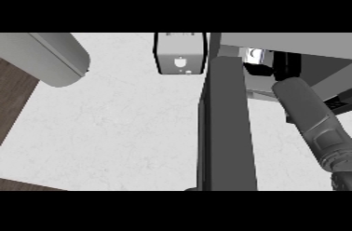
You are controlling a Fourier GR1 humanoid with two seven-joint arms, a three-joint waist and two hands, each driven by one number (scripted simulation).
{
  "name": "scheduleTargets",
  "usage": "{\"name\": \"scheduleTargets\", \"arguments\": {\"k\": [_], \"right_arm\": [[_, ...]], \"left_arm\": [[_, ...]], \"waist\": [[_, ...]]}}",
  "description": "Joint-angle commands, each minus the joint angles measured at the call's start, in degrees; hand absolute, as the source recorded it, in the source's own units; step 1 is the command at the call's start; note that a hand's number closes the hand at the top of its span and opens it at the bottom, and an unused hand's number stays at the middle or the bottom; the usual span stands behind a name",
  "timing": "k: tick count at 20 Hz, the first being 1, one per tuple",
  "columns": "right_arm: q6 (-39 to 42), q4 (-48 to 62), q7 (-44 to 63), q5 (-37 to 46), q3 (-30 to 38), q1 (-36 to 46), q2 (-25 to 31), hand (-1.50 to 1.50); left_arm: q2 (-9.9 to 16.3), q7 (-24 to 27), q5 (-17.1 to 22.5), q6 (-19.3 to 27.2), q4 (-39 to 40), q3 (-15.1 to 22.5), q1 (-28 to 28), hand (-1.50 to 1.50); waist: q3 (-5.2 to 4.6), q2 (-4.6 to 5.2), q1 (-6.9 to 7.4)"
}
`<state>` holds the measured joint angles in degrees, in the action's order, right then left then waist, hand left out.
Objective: Pick up the milk, place it into the microwave and close the microwave
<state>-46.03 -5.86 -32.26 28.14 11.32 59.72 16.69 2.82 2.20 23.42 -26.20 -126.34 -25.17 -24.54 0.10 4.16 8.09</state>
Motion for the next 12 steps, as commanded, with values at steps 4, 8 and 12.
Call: {"name": "scheduleTargets", "arguments": {"k": [4, 8, 12], "right_arm": [[-0.7, 0.3, -0.8, 2.3, -1.9, 1.4, -0.6, -1.5], [2.0, 0.4, -2.3, 2.4, -2.0, 1.8, -0.8, -1.5], [5.9, -0.6, -4.1, 0.9, -0.7, 3.5, -1.5, -1.5]], "left_arm": [[1.2, -0.7, -2.6, 1.7, 1.6, -0.4, 3.0, -1.5], [0.9, 0.1, -3.9, -0.2, 2.4, 1.3, 2.5, -1.5], [2.2, -0.6, -3.8, -1.3, 3.8, 2.5, 4.4, -1.5]], "waist": [[0.32, -0.08, -0.04], [0.27, 0.01, 0.56], [0.31, 0.21, 0.26]]}}
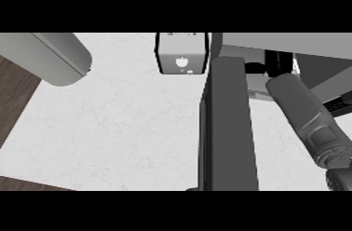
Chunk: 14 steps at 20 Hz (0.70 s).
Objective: Pick up the milk, place it into the microwave and close the microwave
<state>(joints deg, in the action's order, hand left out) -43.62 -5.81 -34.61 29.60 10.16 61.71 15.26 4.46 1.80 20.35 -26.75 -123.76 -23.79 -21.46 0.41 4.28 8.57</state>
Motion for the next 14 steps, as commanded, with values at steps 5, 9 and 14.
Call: {"name": "scheduleTargets", "arguments": {"k": [5, 9, 14], "right_arm": [[9.4, -0.5, -4.8, -3.3, 2.9, 0.2, -2.3, -1.5], [14.4, -1.4, -9.1, -6.0, 5.4, -1.3, -2.2, -1.5], [22.9, -1.3, -10.8, -10.0, 9.0, -1.2, -1.7, -1.5]], "left_arm": [[0.1, 1.0, -1.5, -3.0, 2.8, 3.2, 0.9, -1.5], [0.4, 1.0, -1.8, -5.0, 2.1, 5.8, 1.6, -1.5], [-1.3, 1.8, -3.4, -5.7, 2.7, 8.9, 2.5, -1.5]], "waist": [[-0.09, -0.65, -1.12], [-0.02, -0.89, -2.09], [-0.12, -1.63, -3.22]]}}
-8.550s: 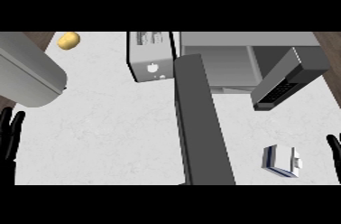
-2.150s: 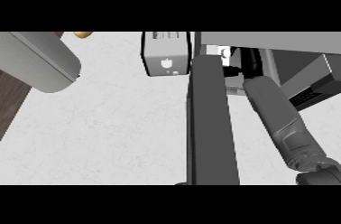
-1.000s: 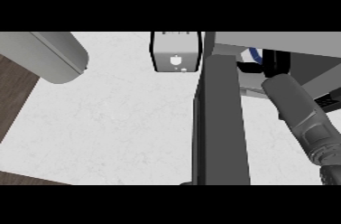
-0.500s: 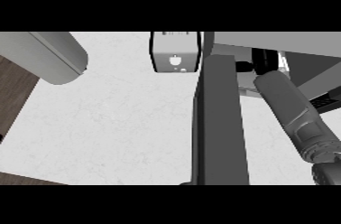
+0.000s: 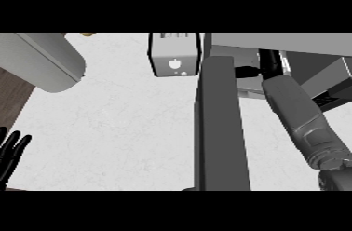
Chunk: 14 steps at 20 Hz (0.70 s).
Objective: Pick up the milk, place it into the microwave and close the microwave
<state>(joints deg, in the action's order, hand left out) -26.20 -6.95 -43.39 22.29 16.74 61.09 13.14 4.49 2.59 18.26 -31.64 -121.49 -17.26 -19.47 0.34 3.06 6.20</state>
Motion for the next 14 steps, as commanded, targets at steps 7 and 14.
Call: {"name": "scheduleTargets", "arguments": {"k": [7, 14], "right_arm": [[14.3, 0.9, -4.8, -6.3, 5.5, -4.0, -2.0, -1.5], [25.5, 0.4, -10.3, -8.9, 6.8, -10.4, -4.1, -1.5]], "left_arm": [[-2.2, -1.9, -3.6, 0.2, -0.9, 6.2, 2.2, -1.5], [-4.4, -4.5, -6.7, 2.2, -0.1, 12.1, 3.7, 1.5]], "waist": [[-0.13, -1.51, -2.65], [-0.21, -2.27, -4.39]]}}
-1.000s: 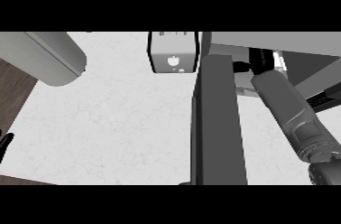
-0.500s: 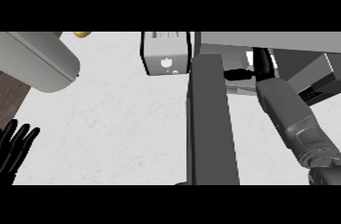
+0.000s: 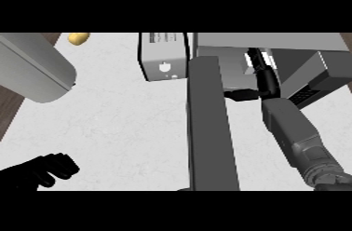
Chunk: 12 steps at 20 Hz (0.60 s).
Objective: Pick up the milk, place it into the microwave and close the microwave
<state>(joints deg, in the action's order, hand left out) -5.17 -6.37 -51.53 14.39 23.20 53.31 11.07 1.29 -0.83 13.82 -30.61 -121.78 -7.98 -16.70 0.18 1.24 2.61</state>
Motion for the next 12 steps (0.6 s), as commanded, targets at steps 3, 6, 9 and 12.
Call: {"name": "scheduleTargets", "arguments": {"k": [3, 6, 9, 12], "right_arm": [[8.5, -0.5, -5.2, -1.7, 0.6, -6.3, -2.3, -1.5], [11.8, -2.5, -5.1, -2.2, -0.3, -10.0, -1.8, -1.5], [10.9, -5.5, -6.2, -2.3, -1.6, -13.7, -3.3, -1.5], [14.0, -9.0, -6.8, -1.8, -3.7, -18.6, -2.1, -1.5]], "left_arm": [[-1.2, -1.7, -3.7, 3.1, 2.5, 7.2, 3.9, 1.5], [-1.3, -0.9, -5.8, 5.5, 1.5, 11.8, -1.5, 1.5], [-1.3, -4.9, -4.9, 5.6, 1.3, 11.4, 2.4, 1.5], [-1.3, 1.1, -8.6, 5.1, 4.5, 14.0, 0.1, 1.5]], "waist": [[-0.06, -0.48, -1.52], [-0.2, -1.47, -2.87], [-0.19, -1.37, -2.74], [-0.24, -1.6, -3.22]]}}
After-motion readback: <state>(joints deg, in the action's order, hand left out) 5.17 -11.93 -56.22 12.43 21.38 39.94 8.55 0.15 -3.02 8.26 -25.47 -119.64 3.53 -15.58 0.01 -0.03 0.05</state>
